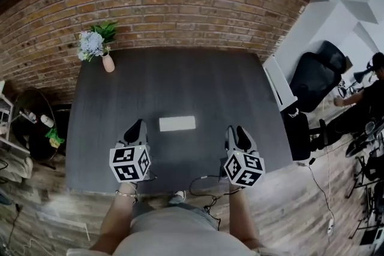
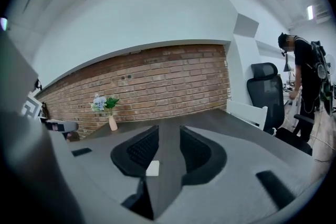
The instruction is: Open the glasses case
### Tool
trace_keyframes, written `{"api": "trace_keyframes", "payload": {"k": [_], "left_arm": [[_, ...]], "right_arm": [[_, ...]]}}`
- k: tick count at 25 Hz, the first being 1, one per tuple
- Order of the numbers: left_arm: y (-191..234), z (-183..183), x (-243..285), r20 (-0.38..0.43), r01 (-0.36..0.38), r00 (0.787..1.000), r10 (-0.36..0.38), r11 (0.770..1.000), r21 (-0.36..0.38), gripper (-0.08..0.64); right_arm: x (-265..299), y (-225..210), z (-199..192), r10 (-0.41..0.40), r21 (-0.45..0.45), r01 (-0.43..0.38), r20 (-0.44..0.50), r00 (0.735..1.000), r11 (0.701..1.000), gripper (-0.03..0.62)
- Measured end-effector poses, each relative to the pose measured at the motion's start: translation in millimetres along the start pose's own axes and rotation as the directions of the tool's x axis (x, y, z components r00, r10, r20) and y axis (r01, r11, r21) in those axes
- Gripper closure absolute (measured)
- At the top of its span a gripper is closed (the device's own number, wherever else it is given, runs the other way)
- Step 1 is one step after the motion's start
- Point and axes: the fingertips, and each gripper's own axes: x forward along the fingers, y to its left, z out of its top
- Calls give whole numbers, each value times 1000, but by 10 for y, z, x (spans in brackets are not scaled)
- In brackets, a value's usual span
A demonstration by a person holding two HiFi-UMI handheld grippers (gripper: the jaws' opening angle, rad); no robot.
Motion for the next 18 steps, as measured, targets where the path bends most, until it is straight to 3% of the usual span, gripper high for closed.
{"api": "trace_keyframes", "payload": {"k": [7,18], "left_arm": [[100,-181,74,-53,-120,991,120,993,8,556],[357,-102,286,-31,-154,988,153,987,-43,557]], "right_arm": [[582,-89,-73,104,9,-104,-41,994,995,462],[957,340,-84,186,-75,-193,-88,979,978,462]]}}
